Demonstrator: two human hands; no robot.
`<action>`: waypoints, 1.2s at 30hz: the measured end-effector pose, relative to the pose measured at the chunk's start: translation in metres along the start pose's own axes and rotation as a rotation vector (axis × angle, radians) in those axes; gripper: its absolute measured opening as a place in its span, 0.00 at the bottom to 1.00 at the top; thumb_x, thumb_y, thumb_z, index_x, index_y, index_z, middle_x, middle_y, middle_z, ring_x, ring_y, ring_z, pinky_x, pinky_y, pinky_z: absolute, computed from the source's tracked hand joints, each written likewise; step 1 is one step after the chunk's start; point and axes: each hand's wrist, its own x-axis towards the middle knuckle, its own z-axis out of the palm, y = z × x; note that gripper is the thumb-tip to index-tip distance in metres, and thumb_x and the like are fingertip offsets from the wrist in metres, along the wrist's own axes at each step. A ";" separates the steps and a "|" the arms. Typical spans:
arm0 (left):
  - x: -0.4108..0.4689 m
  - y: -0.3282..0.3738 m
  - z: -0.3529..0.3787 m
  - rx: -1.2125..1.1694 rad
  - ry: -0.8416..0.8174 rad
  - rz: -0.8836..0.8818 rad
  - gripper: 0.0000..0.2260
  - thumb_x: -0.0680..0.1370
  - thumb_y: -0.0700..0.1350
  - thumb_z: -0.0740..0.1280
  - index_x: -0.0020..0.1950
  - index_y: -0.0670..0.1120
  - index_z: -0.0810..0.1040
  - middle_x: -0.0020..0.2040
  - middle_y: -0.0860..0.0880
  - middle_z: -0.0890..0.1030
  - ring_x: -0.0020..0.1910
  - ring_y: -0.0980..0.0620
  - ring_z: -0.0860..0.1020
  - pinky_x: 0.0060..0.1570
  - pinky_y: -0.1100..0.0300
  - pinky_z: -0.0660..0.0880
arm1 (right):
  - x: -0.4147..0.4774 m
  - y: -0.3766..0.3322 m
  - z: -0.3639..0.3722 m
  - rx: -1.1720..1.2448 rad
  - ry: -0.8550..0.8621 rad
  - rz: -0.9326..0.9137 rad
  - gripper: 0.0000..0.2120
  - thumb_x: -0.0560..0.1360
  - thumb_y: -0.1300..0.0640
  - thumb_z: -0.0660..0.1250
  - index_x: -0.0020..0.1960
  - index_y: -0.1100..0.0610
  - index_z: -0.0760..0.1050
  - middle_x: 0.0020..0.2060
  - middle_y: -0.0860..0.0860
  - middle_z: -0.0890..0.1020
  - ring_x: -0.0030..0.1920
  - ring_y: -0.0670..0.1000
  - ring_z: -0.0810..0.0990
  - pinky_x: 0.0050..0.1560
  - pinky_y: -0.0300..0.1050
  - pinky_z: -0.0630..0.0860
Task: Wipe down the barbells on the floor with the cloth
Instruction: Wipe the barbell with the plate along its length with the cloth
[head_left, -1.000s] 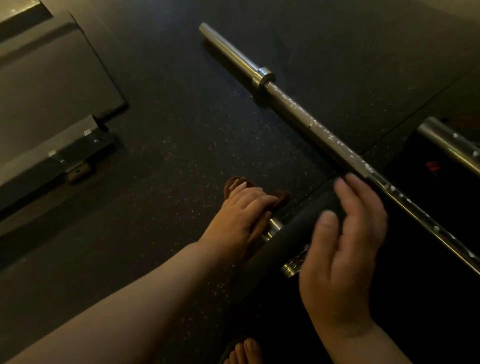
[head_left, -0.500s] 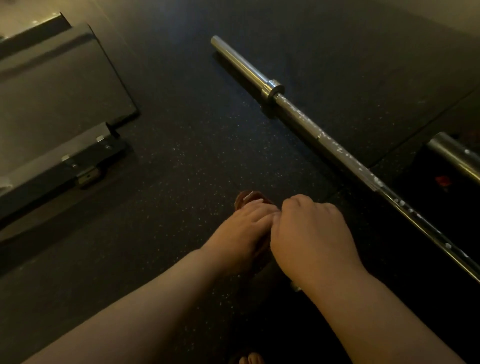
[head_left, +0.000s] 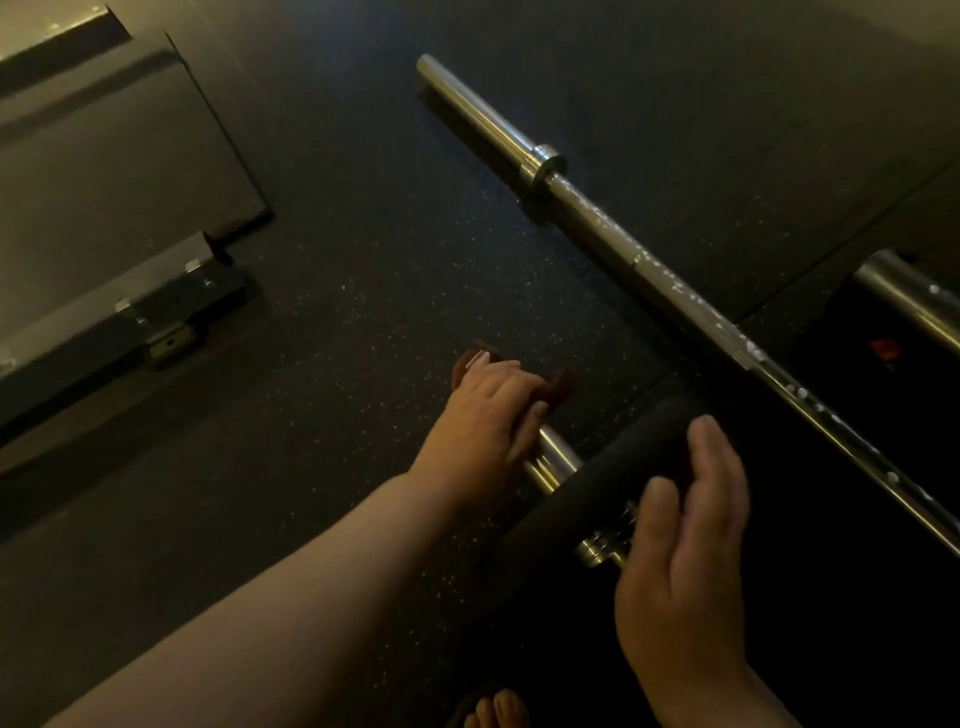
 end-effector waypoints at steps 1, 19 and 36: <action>-0.003 0.004 0.005 -0.012 -0.021 0.023 0.14 0.83 0.50 0.60 0.68 0.53 0.74 0.67 0.54 0.76 0.71 0.59 0.66 0.79 0.49 0.54 | -0.003 0.003 0.001 -0.028 -0.049 0.046 0.29 0.80 0.36 0.46 0.79 0.35 0.45 0.79 0.38 0.51 0.78 0.47 0.60 0.71 0.56 0.70; -0.004 -0.002 0.003 -0.004 -0.003 -0.002 0.16 0.83 0.52 0.58 0.69 0.53 0.74 0.68 0.53 0.75 0.74 0.56 0.65 0.79 0.50 0.51 | -0.009 0.025 -0.011 -0.455 -0.301 0.232 0.24 0.81 0.44 0.52 0.75 0.49 0.67 0.67 0.47 0.76 0.64 0.51 0.78 0.63 0.52 0.74; -0.017 -0.003 -0.002 0.123 -0.215 0.165 0.21 0.81 0.52 0.60 0.75 0.56 0.66 0.75 0.56 0.68 0.75 0.64 0.52 0.75 0.63 0.36 | 0.002 0.016 0.004 -0.473 -0.356 0.339 0.20 0.83 0.44 0.55 0.72 0.48 0.66 0.64 0.49 0.77 0.61 0.51 0.80 0.61 0.51 0.76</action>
